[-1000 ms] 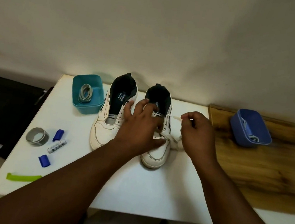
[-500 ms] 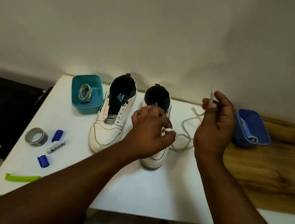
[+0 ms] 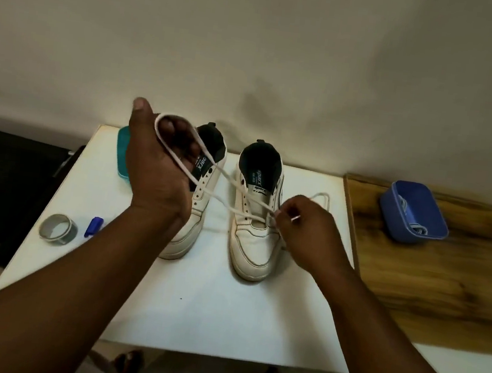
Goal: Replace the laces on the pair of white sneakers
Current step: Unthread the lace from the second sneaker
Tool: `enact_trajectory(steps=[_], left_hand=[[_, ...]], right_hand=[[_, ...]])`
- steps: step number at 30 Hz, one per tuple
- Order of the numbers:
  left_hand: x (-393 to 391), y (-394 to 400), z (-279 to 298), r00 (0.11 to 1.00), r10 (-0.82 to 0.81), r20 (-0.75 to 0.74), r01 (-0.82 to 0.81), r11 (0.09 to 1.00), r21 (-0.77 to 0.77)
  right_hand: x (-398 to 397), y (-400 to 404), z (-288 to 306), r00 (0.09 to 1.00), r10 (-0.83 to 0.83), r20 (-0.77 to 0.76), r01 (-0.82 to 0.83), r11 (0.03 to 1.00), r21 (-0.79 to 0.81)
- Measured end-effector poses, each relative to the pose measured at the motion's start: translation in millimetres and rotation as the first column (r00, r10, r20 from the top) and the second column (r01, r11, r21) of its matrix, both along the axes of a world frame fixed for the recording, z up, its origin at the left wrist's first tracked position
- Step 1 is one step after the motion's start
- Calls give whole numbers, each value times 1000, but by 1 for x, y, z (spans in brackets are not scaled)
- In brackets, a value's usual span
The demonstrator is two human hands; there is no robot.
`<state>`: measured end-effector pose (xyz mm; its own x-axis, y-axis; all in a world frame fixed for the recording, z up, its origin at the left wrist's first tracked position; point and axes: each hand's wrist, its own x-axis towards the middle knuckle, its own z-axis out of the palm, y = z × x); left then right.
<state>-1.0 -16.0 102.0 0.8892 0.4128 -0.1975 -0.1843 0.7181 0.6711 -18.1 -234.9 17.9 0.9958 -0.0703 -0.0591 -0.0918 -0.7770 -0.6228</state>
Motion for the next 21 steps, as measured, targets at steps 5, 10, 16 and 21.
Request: enact_trajectory(steps=[5,10,16,21], left_hand=[[7,-9,-56,965,115,-234,178,367,913],[-9,-32,-61,982,180,-53,108,-314,943],[-21,-49,-71,988,-1,-152,119,-619,776],[-18,-43,-86,965,14,-262,183,-752,633]], right_hand=[[-4,2,-1,982,33,-184,-50,994,-93],[0,-7,3,986,61,-156,-48,995,82],[0,-1,1,965,139,-225,-101,980,173],[1,-7,4,955,169,-242,-141,981,132]])
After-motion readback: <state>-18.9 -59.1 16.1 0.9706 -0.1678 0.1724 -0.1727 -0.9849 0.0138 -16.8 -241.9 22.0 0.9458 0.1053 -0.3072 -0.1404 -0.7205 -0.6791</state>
